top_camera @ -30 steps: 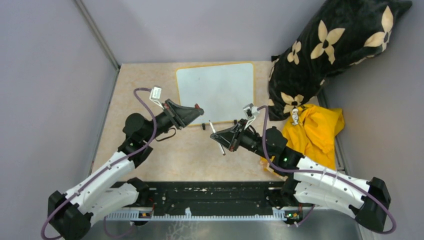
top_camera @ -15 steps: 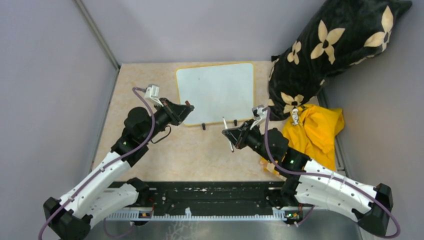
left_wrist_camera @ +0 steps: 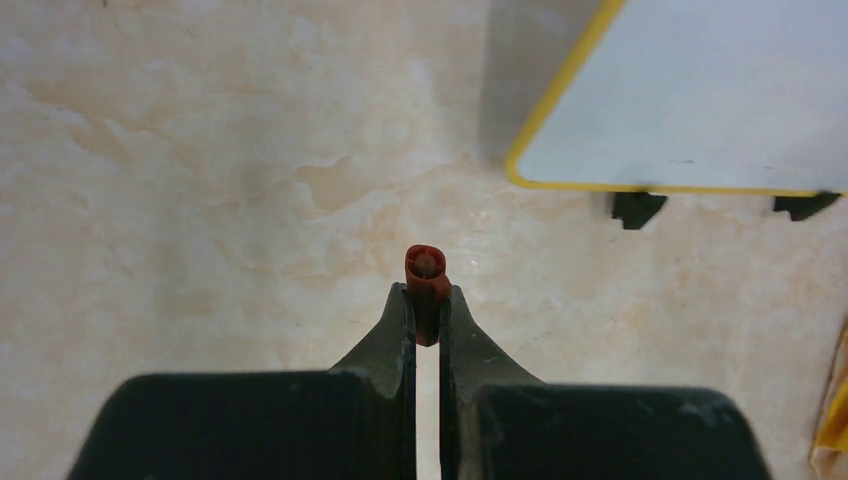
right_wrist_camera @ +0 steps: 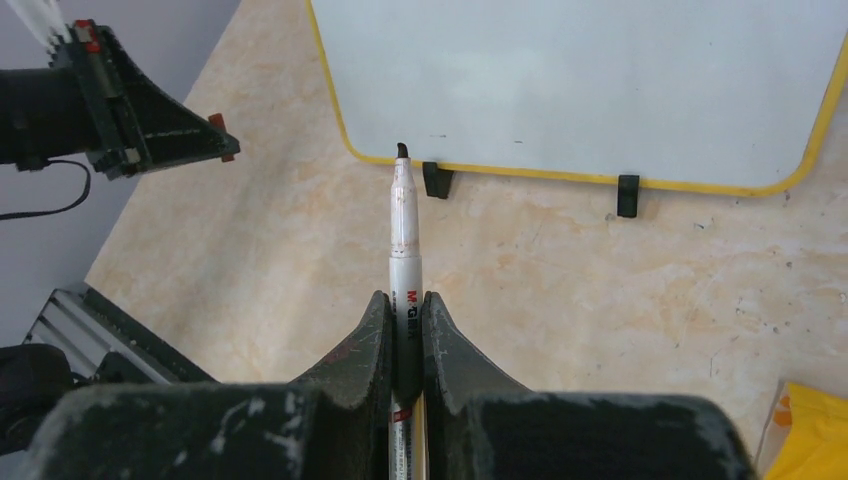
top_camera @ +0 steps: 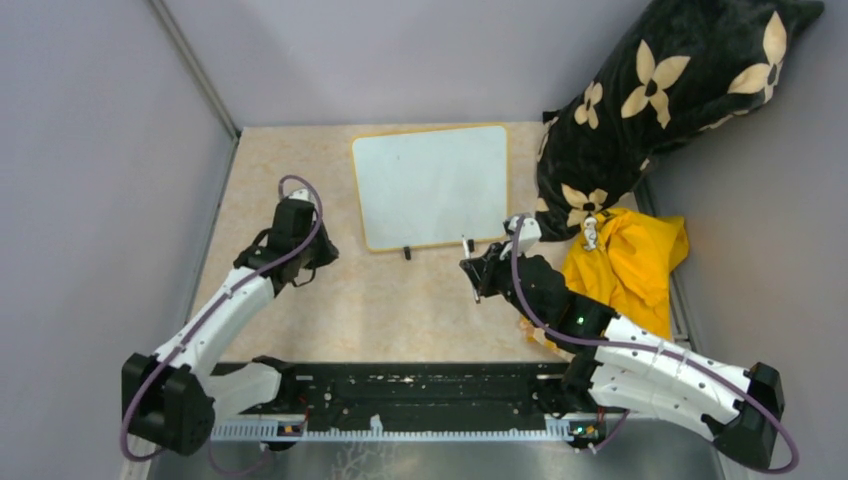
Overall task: Write a sentence on the whiteboard
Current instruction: Place the pen cap at the center of the board, then write a sentence on the whiteboard.
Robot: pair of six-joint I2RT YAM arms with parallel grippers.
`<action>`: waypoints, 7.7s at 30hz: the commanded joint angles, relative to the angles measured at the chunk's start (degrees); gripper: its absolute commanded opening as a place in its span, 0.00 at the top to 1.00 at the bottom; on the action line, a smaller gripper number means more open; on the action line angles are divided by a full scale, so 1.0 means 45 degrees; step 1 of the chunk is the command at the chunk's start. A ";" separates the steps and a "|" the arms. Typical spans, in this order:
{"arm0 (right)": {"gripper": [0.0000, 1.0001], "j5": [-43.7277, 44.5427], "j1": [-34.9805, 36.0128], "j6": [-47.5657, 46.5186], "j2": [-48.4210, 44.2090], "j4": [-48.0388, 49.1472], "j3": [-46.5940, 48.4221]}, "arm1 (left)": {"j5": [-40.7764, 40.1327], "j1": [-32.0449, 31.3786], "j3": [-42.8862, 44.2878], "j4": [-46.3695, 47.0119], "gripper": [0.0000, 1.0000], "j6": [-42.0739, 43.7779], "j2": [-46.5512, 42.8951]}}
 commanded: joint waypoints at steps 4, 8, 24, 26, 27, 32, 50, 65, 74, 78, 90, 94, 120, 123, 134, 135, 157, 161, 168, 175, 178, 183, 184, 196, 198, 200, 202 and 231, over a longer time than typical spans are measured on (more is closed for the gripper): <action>1.00 -0.0445 -0.0065 -0.0425 -0.0460 0.0980 -0.0358 | 0.1428 0.1616 0.0335 0.0587 1.00 0.0914 0.2787; 1.00 -0.0955 -0.0064 -0.0202 -0.0579 0.1151 -0.0690 | 0.1721 0.2115 0.1410 0.0272 1.00 0.0989 0.4944; 1.00 -0.0818 -0.0075 -0.0748 -0.0871 0.0911 -0.0661 | 0.1977 0.2306 0.2668 0.0238 0.97 0.1082 0.7962; 1.00 -0.0790 -0.0069 -0.0790 -0.0819 0.0912 -0.0622 | 0.1902 0.2306 0.2560 0.0297 0.93 0.1087 0.7979; 1.00 -0.0788 -0.0065 -0.0794 -0.0793 0.0899 -0.0595 | 0.1898 0.2306 0.2524 0.0342 0.90 0.1087 0.7983; 1.00 -0.0809 -0.0069 -0.0817 -0.0592 0.0831 -0.0437 | 0.1895 0.2306 0.2433 0.0456 0.79 0.1114 0.8008; 1.00 -0.0653 -0.0065 -0.0874 -0.0763 0.0509 -0.0357 | 0.1897 0.2306 0.2228 0.0388 0.61 0.0773 0.7330; 1.00 -0.0597 -0.0072 -0.1382 -0.1232 0.0248 -0.0094 | 0.2435 0.2306 0.1542 0.0706 0.35 0.1192 0.1336; 1.00 -0.1281 -0.0069 -0.2575 -0.1119 0.1339 0.0432 | 0.7610 0.2267 0.0461 0.6413 0.01 0.1420 -0.1412; 1.00 -0.1471 -0.0064 -0.3089 -0.0618 0.1955 0.0902 | 0.8617 0.2232 -0.1246 1.1452 0.01 -0.1261 -0.1285; 1.00 -0.3671 -0.0067 -0.3411 0.0473 0.2875 0.1637 | 1.4647 0.1934 -0.2200 2.4095 0.01 -0.8820 0.3833; 1.00 -0.4287 -0.0069 -0.3286 0.1055 0.2662 0.2150 | 1.4969 0.1925 -0.2439 2.8177 0.01 -1.1333 0.4801; 1.00 -0.7333 -0.0123 -0.2546 0.3306 0.2627 0.3912 | 1.4984 -0.0546 -0.1918 1.8096 0.12 -0.4321 0.1867; 1.00 -0.7417 -0.0128 -0.2529 0.3297 0.2699 0.3827 | 1.4949 -0.0546 -0.1990 1.8502 0.17 -0.4637 0.1857; 1.00 -0.6804 -0.0123 -0.2359 0.2804 0.3303 0.3174 | 1.5082 -0.0546 -0.2161 2.0753 0.38 -0.6826 0.2150; 1.00 -0.6771 -0.0123 -0.2328 0.2775 0.3339 0.3137 | 1.5086 -0.0536 -0.2184 2.1192 0.37 -0.7158 0.2235; 1.00 -0.6930 -0.0123 -0.2075 0.2761 0.3589 0.2908 | 1.4822 -0.0941 -0.2164 2.3787 0.56 -0.9465 0.2799; 1.00 -0.6901 -0.0123 -0.2078 0.2744 0.3536 0.2870 | 1.4788 -0.1061 -0.2058 2.3574 0.62 -0.9372 0.2781; 1.00 -0.6863 -0.0127 -0.2102 0.2717 0.3472 0.2832 | 1.4714 -0.1092 -0.2045 2.3122 0.72 -0.9116 0.2651; 1.00 -0.6900 -0.0125 -0.2147 0.2709 0.3395 0.2830 | 1.4557 -0.1091 -0.2002 2.2831 0.78 -0.8950 0.2525; 1.00 -0.6902 -0.0120 -0.2155 0.2693 0.3380 0.2810 | 1.4449 -0.1090 -0.1964 2.2746 0.67 -0.8959 0.2502; 1.00 -0.6901 -0.0123 -0.2148 0.2676 0.3375 0.2791 | 1.4306 -0.1093 -0.1942 2.2344 0.60 -0.8764 0.2338; 1.00 -0.6896 -0.0120 -0.2145 0.2671 0.3375 0.2791 | 1.4286 -0.1085 -0.1964 2.2272 0.61 -0.8714 0.2290; 1.00 -0.6884 -0.0122 -0.2005 0.2623 0.3375 0.2827 | 1.4225 -0.1093 -0.1990 2.2103 1.00 -0.8674 0.2183; 1.00 -0.6853 -0.0126 -0.1893 0.2572 0.3391 0.2863 | 1.4057 -0.1090 -0.2061 2.2095 1.00 -0.8659 0.2083; 0.79 -0.6784 -0.0123 -0.1706 0.2480 0.3432 0.2917 | 1.3652 -0.1093 -0.2194 2.1935 1.00 -0.8526 0.1864; 0.57 -0.6681 -0.0121 -0.1495 0.2310 0.3572 0.2942 | 1.2982 -0.1078 -0.2351 2.1490 1.00 -0.8291 0.1484; 0.37 -0.8027 -0.1587 0.4894 0.4411 1.0664 0.3644 | 0.3476 -0.1090 -0.3478 1.6544 1.00 -1.0187 -0.3204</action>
